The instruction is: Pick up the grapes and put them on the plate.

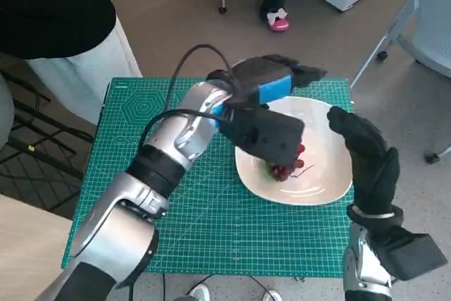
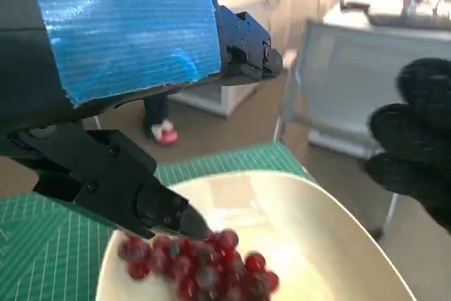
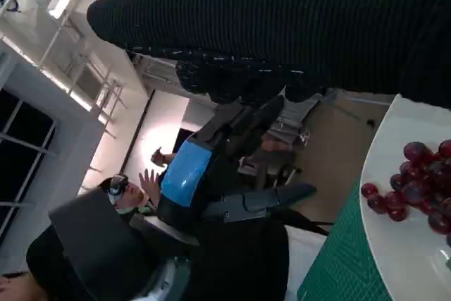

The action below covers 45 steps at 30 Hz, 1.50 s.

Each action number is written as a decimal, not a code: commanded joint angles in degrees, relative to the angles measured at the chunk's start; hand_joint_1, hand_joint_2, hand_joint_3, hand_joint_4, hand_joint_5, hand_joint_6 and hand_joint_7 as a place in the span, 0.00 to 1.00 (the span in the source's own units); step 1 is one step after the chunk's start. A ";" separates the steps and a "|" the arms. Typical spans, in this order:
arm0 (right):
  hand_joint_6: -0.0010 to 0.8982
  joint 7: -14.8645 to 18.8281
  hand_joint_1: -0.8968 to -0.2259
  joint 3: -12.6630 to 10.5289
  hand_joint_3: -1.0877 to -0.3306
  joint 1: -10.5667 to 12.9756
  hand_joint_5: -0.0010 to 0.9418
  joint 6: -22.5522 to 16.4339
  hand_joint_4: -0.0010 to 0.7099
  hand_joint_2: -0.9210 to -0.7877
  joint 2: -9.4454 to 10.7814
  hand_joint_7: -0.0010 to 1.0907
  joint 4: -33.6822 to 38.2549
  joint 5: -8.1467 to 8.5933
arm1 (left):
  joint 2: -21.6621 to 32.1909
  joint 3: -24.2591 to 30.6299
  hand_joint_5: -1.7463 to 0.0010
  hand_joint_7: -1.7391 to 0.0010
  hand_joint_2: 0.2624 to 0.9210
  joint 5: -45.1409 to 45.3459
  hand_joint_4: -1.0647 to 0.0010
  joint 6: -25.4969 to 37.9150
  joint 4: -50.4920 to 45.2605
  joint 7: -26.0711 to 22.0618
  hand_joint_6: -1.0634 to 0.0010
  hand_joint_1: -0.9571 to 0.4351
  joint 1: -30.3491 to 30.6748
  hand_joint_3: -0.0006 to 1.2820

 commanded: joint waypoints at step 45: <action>0.16 1.99 0.41 2.52 0.27 -1.51 0.00 2.81 0.51 0.00 0.35 0.18 0.59 0.31 | 3.39 40.86 0.99 0.99 1.00 -62.64 0.80 -15.64 -7.10 -31.65 0.72 0.42 35.34 0.08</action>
